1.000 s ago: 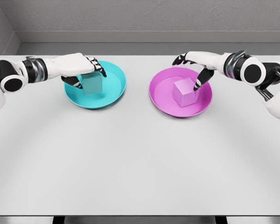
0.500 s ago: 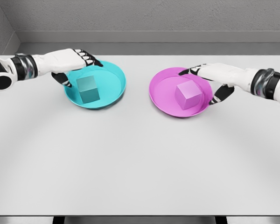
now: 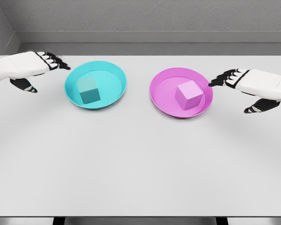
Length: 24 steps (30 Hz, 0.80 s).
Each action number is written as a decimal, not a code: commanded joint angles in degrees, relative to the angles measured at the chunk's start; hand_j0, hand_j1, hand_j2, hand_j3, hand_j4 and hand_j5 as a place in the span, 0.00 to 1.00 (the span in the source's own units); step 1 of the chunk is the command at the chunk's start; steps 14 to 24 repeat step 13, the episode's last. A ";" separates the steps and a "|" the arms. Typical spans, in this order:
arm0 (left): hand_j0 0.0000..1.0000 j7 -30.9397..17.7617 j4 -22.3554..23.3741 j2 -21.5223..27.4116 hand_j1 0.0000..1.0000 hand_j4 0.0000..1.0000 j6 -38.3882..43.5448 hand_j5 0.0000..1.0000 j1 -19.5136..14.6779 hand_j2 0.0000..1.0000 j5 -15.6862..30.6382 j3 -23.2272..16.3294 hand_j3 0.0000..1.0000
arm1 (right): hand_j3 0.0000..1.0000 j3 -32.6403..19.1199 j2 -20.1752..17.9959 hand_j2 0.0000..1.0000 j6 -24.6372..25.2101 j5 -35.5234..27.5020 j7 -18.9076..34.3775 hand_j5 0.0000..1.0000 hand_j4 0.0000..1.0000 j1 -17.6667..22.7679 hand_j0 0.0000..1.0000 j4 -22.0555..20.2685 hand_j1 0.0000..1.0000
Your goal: Place the blocks in the corresponding plates according to their colors
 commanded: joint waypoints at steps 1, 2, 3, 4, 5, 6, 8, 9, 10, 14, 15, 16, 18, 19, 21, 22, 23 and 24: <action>1.00 -0.04 -2.07 1.92 1.00 1.00 0.10 1.00 0.00 1.00 0.50 0.66 1.00 | 1.00 -0.18 -0.13 1.00 0.09 -0.28 -0.03 1.00 1.00 0.00 1.00 -0.07 1.00; 1.00 -0.04 -2.60 2.71 1.00 1.00 0.10 1.00 0.70 1.00 0.50 1.18 1.00 | 1.00 -0.18 -0.13 1.00 0.09 -0.28 -0.03 1.00 1.00 -0.09 1.00 -0.07 1.00; 1.00 -0.04 -2.87 2.80 1.00 1.00 0.10 1.00 0.79 1.00 0.50 1.27 1.00 | 1.00 -0.18 -0.13 1.00 0.18 -0.28 -0.03 1.00 1.00 -0.09 1.00 -0.07 1.00; 1.00 -0.04 -2.87 2.88 1.00 1.00 0.10 1.00 1.14 1.00 0.50 1.27 1.00 | 1.00 -0.18 -0.13 1.00 0.18 -0.28 -0.03 1.00 1.00 -0.09 1.00 -0.07 1.00; 1.00 -0.04 -3.04 2.88 1.00 1.00 0.10 1.00 1.49 1.00 0.50 1.36 1.00 | 1.00 -0.18 -0.13 1.00 0.18 -0.28 -0.03 1.00 1.00 -0.09 1.00 -0.07 1.00; 1.00 -0.04 -3.30 3.32 1.00 1.00 0.10 1.00 1.50 1.00 0.50 1.36 1.00 | 1.00 -0.18 -0.13 1.00 0.18 -0.28 -0.03 1.00 1.00 -0.09 1.00 -0.16 1.00; 1.00 -0.04 -3.39 3.41 1.00 1.00 0.10 1.00 1.50 1.00 0.50 1.36 1.00 | 1.00 -0.09 -0.13 1.00 0.27 -0.28 -0.03 1.00 1.00 -0.09 1.00 -0.07 1.00; 1.00 -0.04 -3.39 3.41 1.00 1.00 0.10 1.00 1.50 1.00 0.50 1.36 1.00 | 1.00 -0.09 -0.13 1.00 0.18 -0.28 -0.03 1.00 1.00 -0.09 1.00 -0.07 1.00; 1.00 -0.04 -3.39 3.41 1.00 1.00 0.10 1.00 1.58 1.00 0.50 1.36 1.00 | 1.00 -0.09 -0.13 1.00 0.18 -0.28 -0.03 1.00 1.00 -0.09 1.00 -0.16 1.00; 1.00 -0.04 -3.39 3.41 1.00 1.00 0.10 1.00 1.58 1.00 0.50 1.36 1.00 | 1.00 -0.09 -0.13 1.00 0.27 -0.28 -0.03 1.00 1.00 -0.09 1.00 -0.16 1.00; 1.00 -0.04 -3.39 3.41 1.00 1.00 0.10 1.00 1.58 1.00 0.50 1.36 1.00 | 1.00 -0.09 -0.13 1.00 0.27 -0.28 -0.03 1.00 1.00 -0.09 1.00 -0.16 1.00; 1.00 -0.04 -3.39 3.41 1.00 1.00 0.10 1.00 1.58 1.00 0.50 1.36 1.00 | 1.00 -0.09 -0.13 1.00 0.27 -0.28 -0.03 1.00 1.00 -0.09 1.00 -0.16 1.00; 1.00 -0.04 -3.39 3.41 1.00 1.00 0.10 1.00 1.58 1.00 0.50 1.36 1.00 | 1.00 -0.09 -0.13 1.00 0.27 -0.28 -0.03 1.00 1.00 -0.09 1.00 -0.16 1.00; 1.00 -0.04 -3.39 3.41 1.00 1.00 0.10 1.00 1.58 1.00 0.50 1.36 1.00 | 1.00 -0.09 -0.13 1.00 0.27 -0.28 -0.03 1.00 1.00 -0.09 1.00 -0.16 1.00; 1.00 -0.04 -3.39 3.41 1.00 1.00 0.10 1.00 1.58 1.00 0.50 1.36 1.00 | 1.00 -0.09 -0.13 1.00 0.27 -0.28 -0.03 1.00 1.00 -0.09 1.00 -0.16 1.00; 1.00 -0.04 -3.39 3.41 1.00 1.00 0.10 1.00 1.58 1.00 0.50 1.36 1.00 | 1.00 -0.09 -0.13 1.00 0.27 -0.28 -0.03 1.00 1.00 -0.09 1.00 -0.16 1.00; 1.00 -0.04 -3.39 3.41 1.00 1.00 0.10 1.00 1.58 1.00 0.50 1.36 1.00 | 1.00 -0.09 -0.13 1.00 0.27 -0.28 -0.03 1.00 1.00 -0.09 1.00 -0.16 1.00; 1.00 -0.04 -3.39 3.41 1.00 1.00 0.10 1.00 1.58 1.00 0.50 1.36 1.00 | 1.00 -0.09 -0.13 1.00 0.27 -0.28 -0.03 1.00 1.00 -0.09 1.00 -0.16 1.00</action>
